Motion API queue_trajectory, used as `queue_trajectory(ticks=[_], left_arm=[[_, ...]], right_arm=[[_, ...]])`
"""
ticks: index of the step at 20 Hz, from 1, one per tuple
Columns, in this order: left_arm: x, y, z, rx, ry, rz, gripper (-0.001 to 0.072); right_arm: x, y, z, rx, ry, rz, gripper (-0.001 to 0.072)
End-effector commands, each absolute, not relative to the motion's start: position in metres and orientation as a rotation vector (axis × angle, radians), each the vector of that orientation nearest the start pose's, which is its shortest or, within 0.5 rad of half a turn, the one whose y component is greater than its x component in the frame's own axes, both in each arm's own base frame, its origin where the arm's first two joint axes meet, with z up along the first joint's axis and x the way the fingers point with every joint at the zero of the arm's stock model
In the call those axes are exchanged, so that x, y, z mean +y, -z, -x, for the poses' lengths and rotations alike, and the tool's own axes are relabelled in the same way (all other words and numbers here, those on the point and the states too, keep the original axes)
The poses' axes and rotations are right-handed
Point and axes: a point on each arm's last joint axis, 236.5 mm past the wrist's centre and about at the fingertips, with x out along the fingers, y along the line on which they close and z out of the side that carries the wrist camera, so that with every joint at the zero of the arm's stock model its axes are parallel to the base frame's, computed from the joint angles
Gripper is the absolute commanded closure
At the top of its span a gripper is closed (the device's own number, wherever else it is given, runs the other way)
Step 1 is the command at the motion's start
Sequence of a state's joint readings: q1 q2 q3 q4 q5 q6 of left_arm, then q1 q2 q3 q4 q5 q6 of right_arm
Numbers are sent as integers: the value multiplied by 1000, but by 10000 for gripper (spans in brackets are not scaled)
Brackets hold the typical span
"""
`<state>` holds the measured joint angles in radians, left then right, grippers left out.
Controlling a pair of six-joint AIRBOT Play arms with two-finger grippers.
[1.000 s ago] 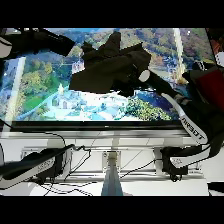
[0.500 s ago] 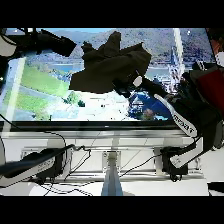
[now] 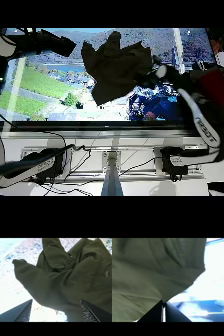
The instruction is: Fold the clothes and pants, and hang the long-sleeved shirts on hangers.
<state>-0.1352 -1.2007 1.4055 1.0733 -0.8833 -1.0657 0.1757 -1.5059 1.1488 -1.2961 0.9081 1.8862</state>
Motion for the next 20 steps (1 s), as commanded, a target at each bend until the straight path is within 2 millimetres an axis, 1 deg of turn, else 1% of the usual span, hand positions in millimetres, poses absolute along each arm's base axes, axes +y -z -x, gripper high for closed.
queue_trajectory(ticks=[1,2,3,4,5,6,7,8,9,10,11,12,13,15,16,18,20], left_arm=[[-150,-203,-452,571,548,-89,17],[-150,-203,-452,571,549,-89,17],[-150,-203,-452,570,549,-88,17],[-150,-203,-452,571,549,-88,17],[-150,-202,-451,575,551,-88,17],[-151,-200,-449,587,558,-90,17],[-151,-198,-447,598,563,-92,17],[-152,-196,-445,609,568,-93,17],[-152,-195,-444,613,570,-94,17],[-152,-195,-444,613,570,-93,17],[-152,-195,-444,613,571,-93,17],[-152,-195,-444,614,571,-93,17],[-152,-195,-444,614,571,-94,17],[-152,-195,-444,614,571,-94,17],[-152,-195,-444,613,571,-94,17],[-152,-195,-444,614,571,-94,17],[-152,-194,-444,615,570,-94,17]], right_arm=[[12,30,-363,1437,30,-98,699],[-6,22,-355,1448,35,-96,696],[-22,19,-352,1446,62,-113,595],[-38,18,-345,1463,86,-128,269],[-55,19,-338,1485,115,-147,122],[-69,21,-329,1508,126,-160,138],[-80,23,-320,1534,120,-160,232],[-89,25,-308,1566,102,-163,307],[-91,28,-297,1597,66,-183,306],[-85,33,-293,1598,11,-232,306],[-68,38,-294,1566,-65,-343,306],[-41,41,-299,1510,-174,-472,306],[-21,45,-305,1456,-232,-575,297],[9,65,-317,1353,-233,-766,179],[22,76,-322,1308,-210,-838,180],[45,95,-327,1260,-174,-915,186],[63,106,-330,1253,-161,-888,226]])
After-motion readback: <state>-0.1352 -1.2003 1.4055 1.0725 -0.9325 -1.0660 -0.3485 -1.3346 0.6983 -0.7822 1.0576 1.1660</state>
